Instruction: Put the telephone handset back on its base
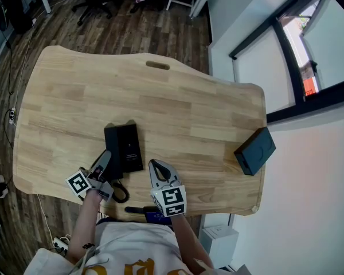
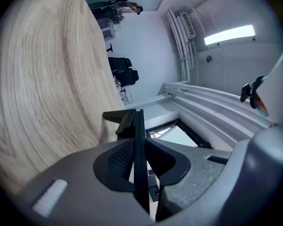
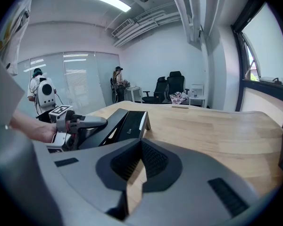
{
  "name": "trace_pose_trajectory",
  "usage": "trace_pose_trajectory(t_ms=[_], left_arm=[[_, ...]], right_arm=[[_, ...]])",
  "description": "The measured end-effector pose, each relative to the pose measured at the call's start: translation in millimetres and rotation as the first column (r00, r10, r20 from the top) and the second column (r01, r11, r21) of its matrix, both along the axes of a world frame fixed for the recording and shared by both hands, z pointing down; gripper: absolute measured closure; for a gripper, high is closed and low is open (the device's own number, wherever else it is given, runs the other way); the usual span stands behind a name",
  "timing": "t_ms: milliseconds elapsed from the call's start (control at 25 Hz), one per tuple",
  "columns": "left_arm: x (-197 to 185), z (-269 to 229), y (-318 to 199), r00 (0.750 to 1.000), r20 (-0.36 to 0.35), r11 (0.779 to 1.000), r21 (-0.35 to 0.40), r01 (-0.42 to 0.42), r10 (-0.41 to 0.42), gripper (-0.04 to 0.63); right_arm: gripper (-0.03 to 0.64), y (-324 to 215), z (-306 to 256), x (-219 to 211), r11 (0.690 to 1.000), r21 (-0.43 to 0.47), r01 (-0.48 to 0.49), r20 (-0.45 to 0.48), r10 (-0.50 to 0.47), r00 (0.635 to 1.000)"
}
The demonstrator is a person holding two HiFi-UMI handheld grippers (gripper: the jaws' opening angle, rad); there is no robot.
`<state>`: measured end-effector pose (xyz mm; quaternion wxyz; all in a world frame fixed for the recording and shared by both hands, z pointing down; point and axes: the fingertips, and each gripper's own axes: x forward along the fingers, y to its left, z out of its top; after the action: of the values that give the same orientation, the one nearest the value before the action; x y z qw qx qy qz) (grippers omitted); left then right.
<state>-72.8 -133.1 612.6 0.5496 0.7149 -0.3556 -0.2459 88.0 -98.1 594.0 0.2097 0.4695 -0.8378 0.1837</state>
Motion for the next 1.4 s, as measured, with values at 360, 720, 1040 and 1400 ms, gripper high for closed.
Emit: trace_pose_trajectory(t_ms=[360, 720, 1040, 1400], left_arm=[[3, 5, -1, 0.997, 0.065, 1.0, 0.008, -0.03, 0.03, 0.52], [6, 13, -2, 0.989, 0.132, 0.998, 0.007, -0.061, 0.059, 0.52], [5, 22, -1, 0.978, 0.189, 0.996, 0.001, -0.087, 0.085, 0.52], [5, 24, -2, 0.968, 0.237, 0.996, 0.0, -0.085, 0.083, 0.52]], right_arm=[[0.611, -1, 2, 1, 1.0, -0.012, -0.005, 0.009, 0.005, 1.0], [0.611, -5, 0, -2, 1.0, -0.013, -0.004, 0.02, 0.004, 1.0], [0.611, -5, 3, -2, 1.0, -0.025, -0.008, 0.028, 0.008, 1.0], [0.611, -7, 6, -5, 1.0, -0.028, -0.007, 0.033, 0.008, 0.999]])
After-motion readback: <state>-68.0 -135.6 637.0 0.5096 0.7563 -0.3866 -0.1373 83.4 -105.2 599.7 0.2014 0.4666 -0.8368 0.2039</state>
